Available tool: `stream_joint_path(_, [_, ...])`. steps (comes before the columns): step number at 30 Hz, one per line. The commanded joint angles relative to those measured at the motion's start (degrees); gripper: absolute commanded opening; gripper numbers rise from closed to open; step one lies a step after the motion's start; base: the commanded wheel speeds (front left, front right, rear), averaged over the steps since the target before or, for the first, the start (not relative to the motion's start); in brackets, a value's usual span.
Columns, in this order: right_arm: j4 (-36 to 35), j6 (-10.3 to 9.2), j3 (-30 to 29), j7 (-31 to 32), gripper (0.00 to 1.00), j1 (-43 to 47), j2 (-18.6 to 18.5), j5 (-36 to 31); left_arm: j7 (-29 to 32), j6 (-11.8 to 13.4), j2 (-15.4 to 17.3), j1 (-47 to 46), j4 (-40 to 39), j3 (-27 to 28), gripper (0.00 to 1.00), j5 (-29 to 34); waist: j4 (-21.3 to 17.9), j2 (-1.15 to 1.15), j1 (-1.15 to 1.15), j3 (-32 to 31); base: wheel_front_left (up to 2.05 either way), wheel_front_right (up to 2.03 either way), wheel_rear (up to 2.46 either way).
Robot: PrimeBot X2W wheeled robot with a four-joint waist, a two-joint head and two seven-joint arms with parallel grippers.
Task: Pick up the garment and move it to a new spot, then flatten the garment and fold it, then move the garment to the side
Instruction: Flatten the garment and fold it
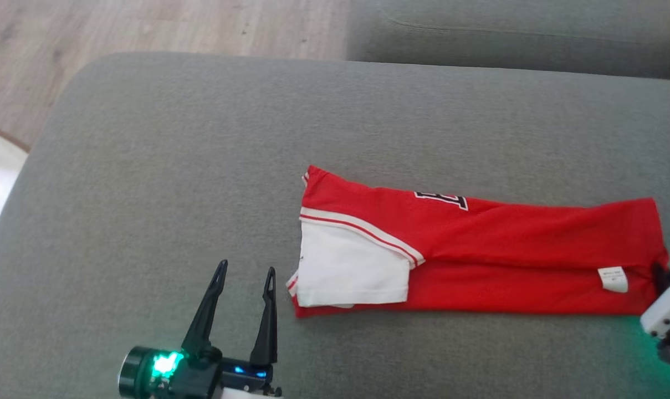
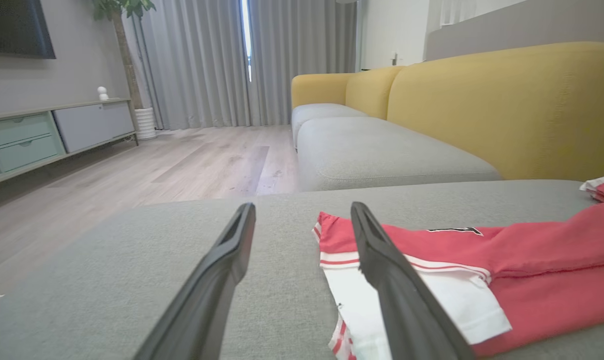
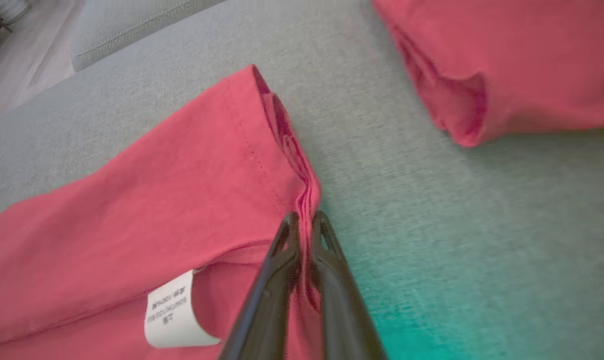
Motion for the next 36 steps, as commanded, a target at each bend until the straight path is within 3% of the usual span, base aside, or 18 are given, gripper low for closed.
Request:
stream_joint_path(1, [-2.5, 0.14, 1.2, -1.1, 0.00, 0.1, -3.6, 1.0, -0.5, -0.6, -0.7, -0.7, -1.3, 2.4, 1.00, 0.7, -1.4, 0.00, 0.00, -0.1, 0.00, 0.00, 0.00])
stream_joint_path(8, [-7.0, 0.14, 0.3, 0.0, 0.00, 0.9, -10.8, 6.5, -0.5, -2.7, -2.3, -0.1, -0.8, 4.2, 1.00, 1.8, -4.5, 0.00, 0.00, -0.4, 0.00, 0.00, 0.00])
stream_joint_path(12, [-14.7, 0.14, 0.9, 3.1, 0.00, 2.1, -10.5, 14.0, -0.5, -3.7, -3.0, 0.5, -0.5, 5.1, 1.00, 2.3, -5.5, 0.00, 0.00, -0.8, 0.00, 0.00, 0.00])
stream_joint_path(17, [-27.8, 0.14, 3.5, 5.8, 0.00, 4.8, -7.1, 22.6, -0.5, -5.4, -3.7, 0.9, 0.3, 5.6, 1.00, 2.9, -5.8, 0.00, 0.00, -1.5, 0.00, 0.00, 0.00])
stream_joint_path(22, [-37.4, 0.14, 6.4, 7.9, 0.00, 6.3, -1.1, 26.5, -0.5, -6.8, -4.4, 0.9, 1.1, 5.5, 1.00, 3.5, -4.7, 0.00, 0.00, -2.2, 0.00, 0.00, 0.00])
stream_joint_path(23, [-37.4, 0.14, 6.4, 7.9, 0.00, 6.3, -1.1, 26.5, -0.5, -6.8, -4.4, 0.9, 1.1, 5.5, 1.00, 3.5, -4.7, 0.00, 0.00, -2.2, 0.00, 0.00, 0.00])
stream_joint_path(29, [-41.2, 0.14, 12.6, 10.2, 0.00, 5.1, 7.0, 26.7, -0.5, -8.6, -4.8, 0.9, 2.1, 5.2, 1.00, 4.2, -1.9, 0.00, 0.00, -2.8, 0.00, 0.00, 0.00])
stream_joint_path(36, [-37.0, 0.14, 19.9, 10.3, 0.00, 3.4, 12.4, 24.8, -0.5, -9.7, -5.5, 0.5, 2.8, 5.1, 1.00, 4.6, 1.7, 0.00, 0.00, -2.8, 0.00, 0.00, 0.00])
